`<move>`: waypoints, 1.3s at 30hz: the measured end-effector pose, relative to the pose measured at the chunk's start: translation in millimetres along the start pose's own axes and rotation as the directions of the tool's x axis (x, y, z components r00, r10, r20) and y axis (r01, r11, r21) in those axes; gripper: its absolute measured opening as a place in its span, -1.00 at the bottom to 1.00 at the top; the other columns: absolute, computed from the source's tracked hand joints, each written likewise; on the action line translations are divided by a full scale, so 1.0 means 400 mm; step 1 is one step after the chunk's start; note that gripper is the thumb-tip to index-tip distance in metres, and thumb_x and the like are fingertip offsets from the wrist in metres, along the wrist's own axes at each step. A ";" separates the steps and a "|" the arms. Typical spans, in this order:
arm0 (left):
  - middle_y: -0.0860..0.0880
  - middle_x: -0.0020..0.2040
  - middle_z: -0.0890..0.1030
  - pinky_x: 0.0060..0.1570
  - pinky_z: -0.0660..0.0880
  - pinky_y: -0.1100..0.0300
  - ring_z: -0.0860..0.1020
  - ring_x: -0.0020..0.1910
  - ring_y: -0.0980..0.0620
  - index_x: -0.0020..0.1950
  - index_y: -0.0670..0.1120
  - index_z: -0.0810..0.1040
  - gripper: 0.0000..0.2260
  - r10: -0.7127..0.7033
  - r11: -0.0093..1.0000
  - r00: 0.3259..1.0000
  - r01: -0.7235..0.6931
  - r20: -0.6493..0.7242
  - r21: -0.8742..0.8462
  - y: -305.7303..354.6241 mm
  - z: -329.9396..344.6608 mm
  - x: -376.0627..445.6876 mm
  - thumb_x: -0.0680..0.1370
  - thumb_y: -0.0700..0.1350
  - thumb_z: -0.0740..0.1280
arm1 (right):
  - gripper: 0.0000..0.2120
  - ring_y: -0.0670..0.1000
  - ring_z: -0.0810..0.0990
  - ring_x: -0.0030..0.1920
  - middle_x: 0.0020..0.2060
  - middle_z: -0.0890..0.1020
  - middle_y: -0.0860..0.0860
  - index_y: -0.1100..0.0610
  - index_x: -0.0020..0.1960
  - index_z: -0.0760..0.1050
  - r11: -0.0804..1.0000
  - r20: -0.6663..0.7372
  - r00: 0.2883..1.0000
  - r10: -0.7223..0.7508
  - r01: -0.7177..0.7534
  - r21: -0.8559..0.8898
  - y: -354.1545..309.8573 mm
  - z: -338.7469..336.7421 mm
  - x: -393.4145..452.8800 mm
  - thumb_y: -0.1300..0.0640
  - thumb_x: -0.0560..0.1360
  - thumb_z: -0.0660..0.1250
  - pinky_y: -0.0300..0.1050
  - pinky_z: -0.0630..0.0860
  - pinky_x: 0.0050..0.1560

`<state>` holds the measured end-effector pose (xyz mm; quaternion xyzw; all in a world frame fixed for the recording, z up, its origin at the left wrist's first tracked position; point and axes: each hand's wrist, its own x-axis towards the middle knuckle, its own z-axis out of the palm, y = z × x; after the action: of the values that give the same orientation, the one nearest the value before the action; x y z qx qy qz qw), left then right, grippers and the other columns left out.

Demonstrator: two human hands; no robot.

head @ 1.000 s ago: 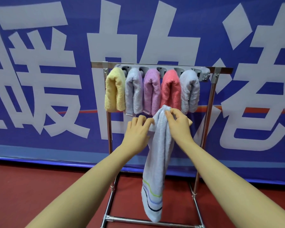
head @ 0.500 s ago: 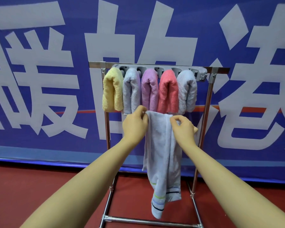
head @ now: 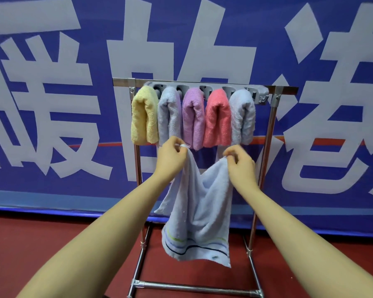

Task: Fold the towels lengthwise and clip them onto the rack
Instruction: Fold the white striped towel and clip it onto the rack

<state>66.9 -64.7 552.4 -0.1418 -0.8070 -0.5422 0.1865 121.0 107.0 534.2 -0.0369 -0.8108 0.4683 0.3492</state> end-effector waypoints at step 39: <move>-0.15 -0.35 0.52 -0.39 0.22 0.14 0.48 -0.37 -0.18 -0.20 -0.14 0.32 -0.81 0.296 0.750 0.937 -0.349 0.187 0.561 -0.032 0.037 -0.045 0.49 -0.21 0.33 | -0.89 -0.11 0.56 -0.13 -0.23 0.63 -0.13 0.02 -0.14 0.61 0.994 -0.030 1.000 0.001 0.002 0.106 -0.061 0.048 0.064 0.20 0.45 0.35 0.01 0.49 0.13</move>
<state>75.2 -56.3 528.6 -0.2375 -0.9048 -0.2197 0.2769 96.6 89.3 560.9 -0.0252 -0.7795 0.5101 0.3627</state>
